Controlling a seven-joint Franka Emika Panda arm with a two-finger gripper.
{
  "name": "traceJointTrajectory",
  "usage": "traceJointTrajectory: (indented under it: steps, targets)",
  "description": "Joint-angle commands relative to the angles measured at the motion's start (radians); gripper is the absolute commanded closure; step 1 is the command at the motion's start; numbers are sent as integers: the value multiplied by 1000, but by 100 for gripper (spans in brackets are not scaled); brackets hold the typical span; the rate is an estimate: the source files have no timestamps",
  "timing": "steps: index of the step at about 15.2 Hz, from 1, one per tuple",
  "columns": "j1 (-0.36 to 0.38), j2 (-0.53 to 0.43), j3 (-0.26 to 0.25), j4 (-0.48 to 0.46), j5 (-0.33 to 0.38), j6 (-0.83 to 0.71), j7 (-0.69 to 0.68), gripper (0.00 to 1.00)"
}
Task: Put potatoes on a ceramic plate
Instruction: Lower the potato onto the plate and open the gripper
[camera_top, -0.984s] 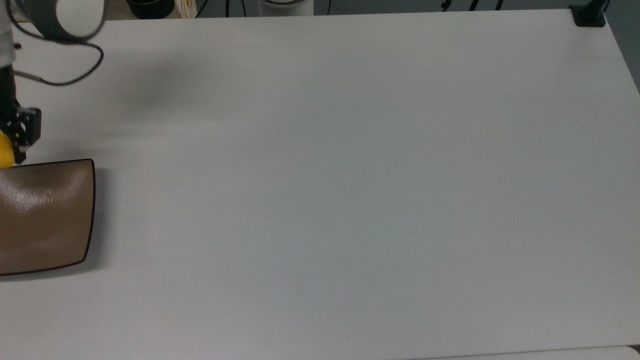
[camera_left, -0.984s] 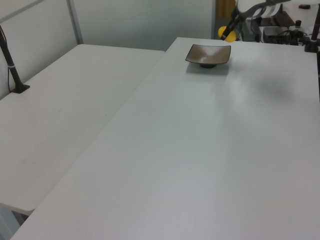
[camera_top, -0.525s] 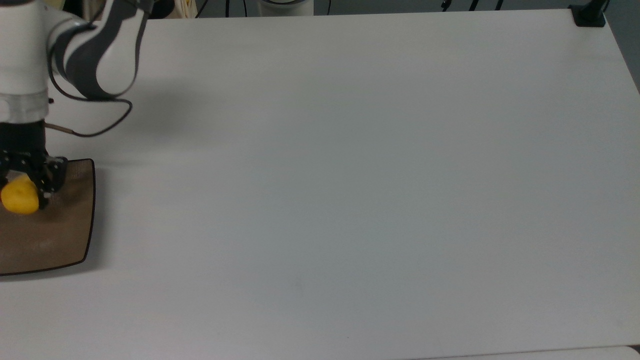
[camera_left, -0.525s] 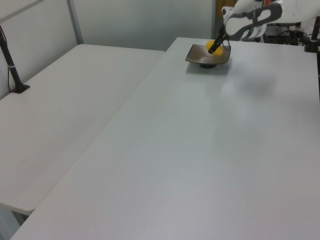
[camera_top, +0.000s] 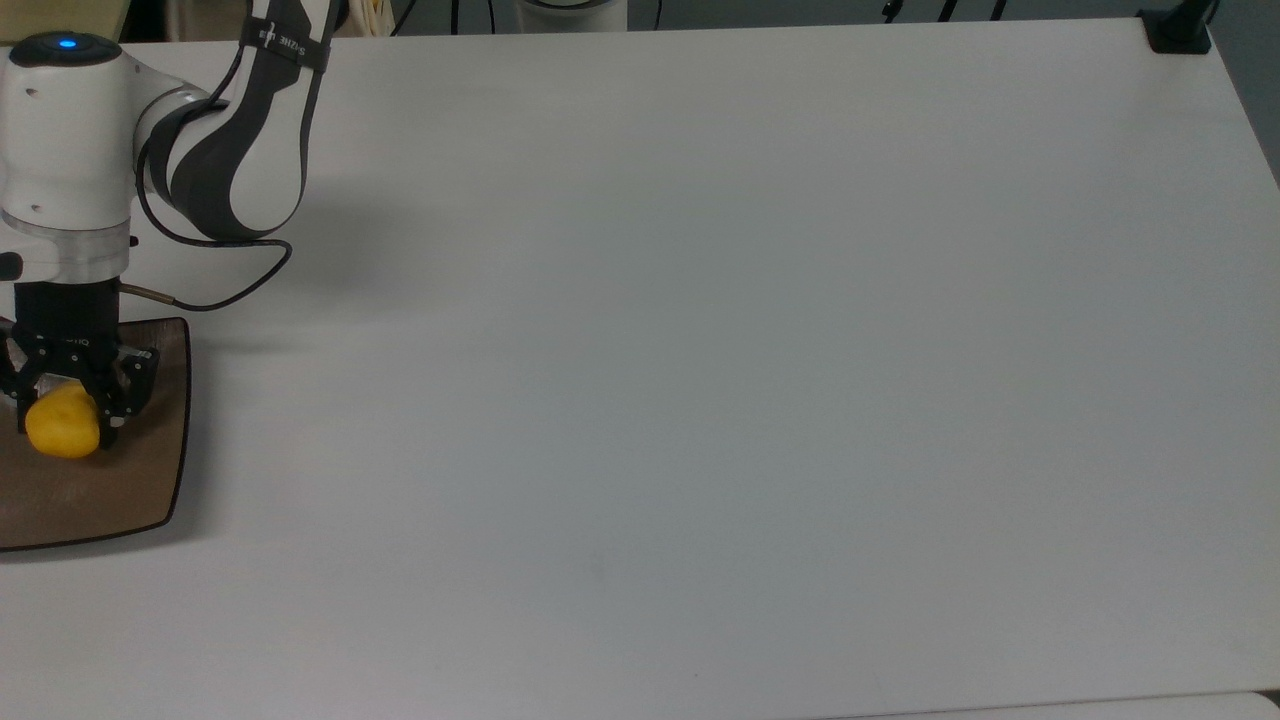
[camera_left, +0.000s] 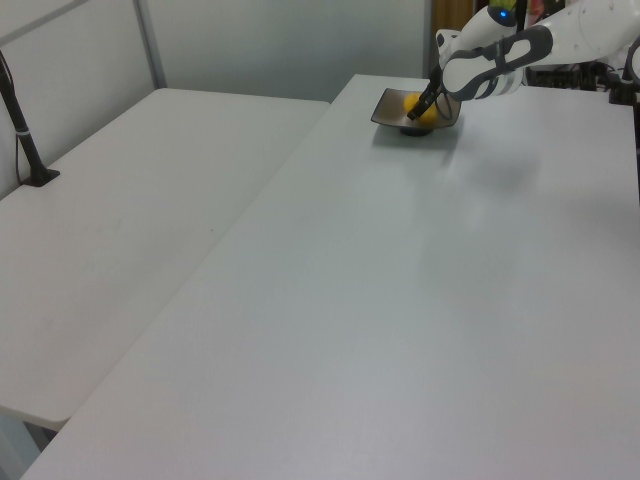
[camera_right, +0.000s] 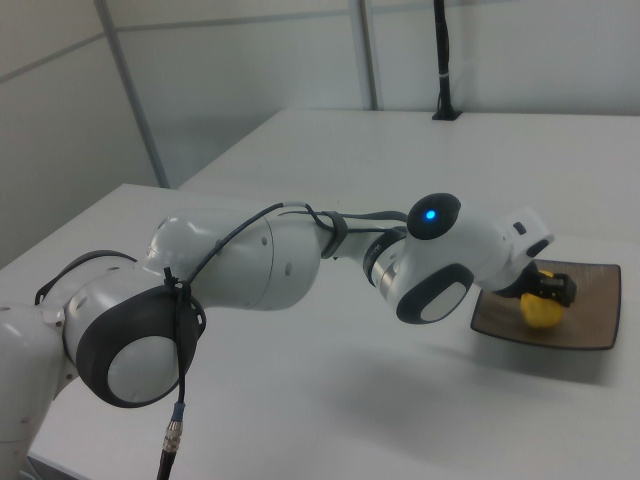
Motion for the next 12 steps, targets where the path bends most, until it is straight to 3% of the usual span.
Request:
traceJointTrajectory:
  steps: [1,5,8,10,12]
  targets:
    - [14,-7,-5,-14,6,27,11,0]
    - [15,-129,-5,-95,2,16,8,0]
    - [43,-333,-8,-286,0,-10,10,0]
    - [54,-473,-11,-377,-1,-120,10,0]
    - [55,-586,-16,-397,0,-298,19,0]
